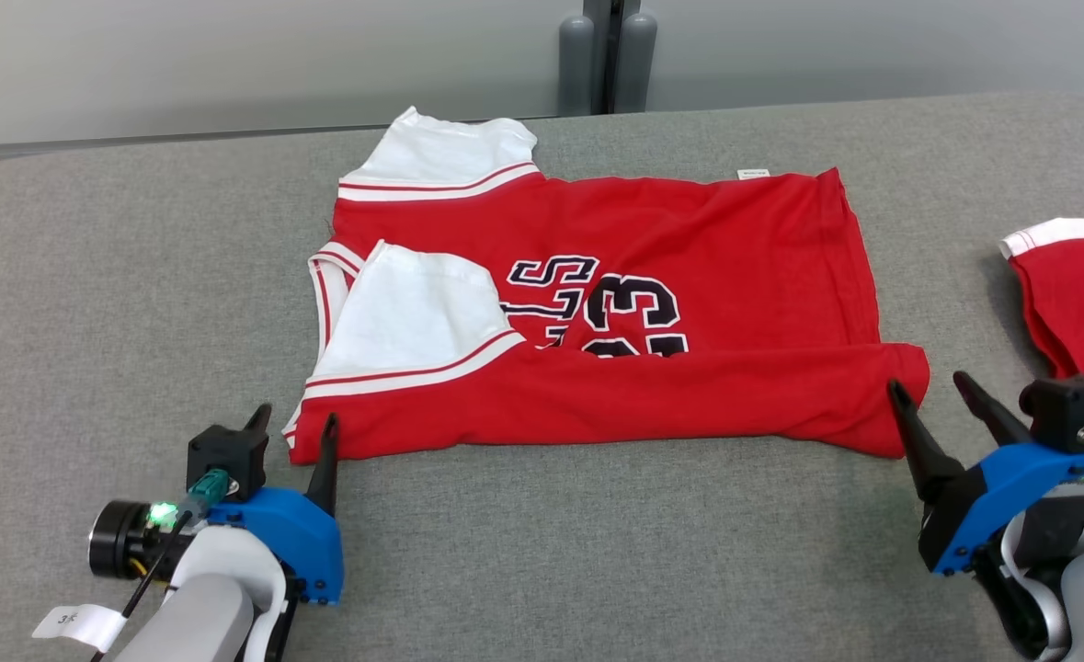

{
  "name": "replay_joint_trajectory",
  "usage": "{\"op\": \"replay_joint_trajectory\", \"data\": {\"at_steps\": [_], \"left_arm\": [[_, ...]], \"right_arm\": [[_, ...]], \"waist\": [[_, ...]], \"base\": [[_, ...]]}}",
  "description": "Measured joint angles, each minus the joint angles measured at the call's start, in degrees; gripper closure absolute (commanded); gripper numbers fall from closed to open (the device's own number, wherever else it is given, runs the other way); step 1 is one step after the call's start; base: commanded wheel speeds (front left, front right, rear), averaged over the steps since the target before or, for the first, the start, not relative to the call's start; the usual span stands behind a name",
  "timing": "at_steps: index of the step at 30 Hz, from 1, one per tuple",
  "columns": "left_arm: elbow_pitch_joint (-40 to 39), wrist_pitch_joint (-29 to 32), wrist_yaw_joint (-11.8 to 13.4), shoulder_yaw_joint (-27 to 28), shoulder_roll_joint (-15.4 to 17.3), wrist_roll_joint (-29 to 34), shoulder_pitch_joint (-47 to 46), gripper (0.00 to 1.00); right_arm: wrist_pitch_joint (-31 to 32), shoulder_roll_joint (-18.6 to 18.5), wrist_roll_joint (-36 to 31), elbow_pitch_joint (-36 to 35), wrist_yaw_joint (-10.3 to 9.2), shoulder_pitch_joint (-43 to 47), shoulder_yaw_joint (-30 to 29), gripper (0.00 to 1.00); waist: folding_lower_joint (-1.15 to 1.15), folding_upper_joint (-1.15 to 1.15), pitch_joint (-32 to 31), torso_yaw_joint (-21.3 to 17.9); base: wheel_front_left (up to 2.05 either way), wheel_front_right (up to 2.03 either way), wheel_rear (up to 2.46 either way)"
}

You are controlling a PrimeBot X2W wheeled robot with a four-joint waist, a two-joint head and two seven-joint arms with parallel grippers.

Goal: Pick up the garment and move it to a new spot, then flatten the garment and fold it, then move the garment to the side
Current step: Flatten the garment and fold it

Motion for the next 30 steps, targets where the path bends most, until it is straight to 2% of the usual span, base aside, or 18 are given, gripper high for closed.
{"op": "replay_joint_trajectory", "data": {"at_steps": [3, 9, 10, 11, 12, 20, 25, 26, 27, 28, 30], "left_arm": [[0.47, 3.1, 1.77, 0.52, -0.09, -1.71, 1.44, 0.0], [1.07, 5.24, 3.24, 2.56, -1.75, -5.2, 1.59, 0.0], [1.34, 6.0, 3.23, 2.96, -2.16, -5.97, 1.58, 0.13], [1.75, 6.87, 3.21, 3.03, -2.53, -6.53, 1.57, 0.79], [1.89, 7.26, 3.15, 3.18, -2.87, -6.93, 1.51, 1.0], [1.94, 8.59, 2.72, 3.57, -3.89, -8.84, 0.69, 1.0], [1.59, 8.54, 2.74, 3.71, -4.22, -9.33, 0.59, 1.0], [1.47, 8.51, 2.77, 3.76, -4.25, -9.39, 0.61, 1.0], [1.33, 8.46, 3.0, 3.79, -4.27, -9.51, 0.67, 1.0], [1.23, 8.44, 2.99, 3.8, -4.25, -9.64, 0.77, 1.0], [1.13, 8.44, 2.98, 3.75, -4.11, -9.73, 1.28, 1.0]], "right_arm": [[0.76, 2.82, -1.98, -0.36, 0.0, 1.57, -2.16, 0.0], [1.29, 7.24, -5.57, 1.98, 0.0, 1.55, -5.72, 0.0], [1.37, 7.71, -6.03, 2.64, 0.0, 1.38, -6.0, 0.0], [1.62, 8.18, -6.41, 3.34, 0.0, 1.07, -6.47, 0.0], [1.65, 8.6, -6.87, 4.05, 0.0, 0.57, -6.89, 0.0], [1.04, 9.98, -9.98, 10.61, 0.0, -4.21, -9.48, 0.0], [2.87, 9.87, -8.66, 16.48, -0.09, -6.93, -6.61, 0.0], [3.05, 9.73, -8.09, 17.25, -0.11, -7.44, -5.94, 0.09], [2.99, 9.71, -7.61, 17.66, -0.11, -7.77, -5.58, 0.5], [2.76, 9.7, -7.53, 18.09, -0.11, -7.91, -5.34, 1.0], [2.74, 9.78, -7.92, 18.61, -0.08, -7.95, -4.68, 1.0]], "waist": [[0.0, 0.0, 0.16, 0.1], [0.0, 0.0, 0.81, -0.11], [0.0, 0.0, 0.91, -0.16], [0.0, 0.0, 1.05, -0.23], [0.0, 0.0, 1.17, -0.29], [0.0, 0.0, 2.48, -0.41], [0.0, 0.0, 2.58, 0.35], [0.0, 0.0, 2.51, 0.52], [0.0, 0.0, 2.41, 0.63], [0.01, 0.0, 2.25, 0.77], [0.01, 0.0, 1.76, 1.04]], "base": [[0.0, 0.0, 0.0], [0.0, 0.0, 0.0], [0.0, 0.0, 0.0], [0.0, 0.0, 0.0], [0.0, 0.0, 0.0], [0.0, 0.0, 0.0], [0.0, 0.0, 0.0], [0.0, 0.0, 0.0], [0.0, 0.0, 0.0], [0.0, 0.0, 0.0], [0.0, 0.0, 0.0]]}}
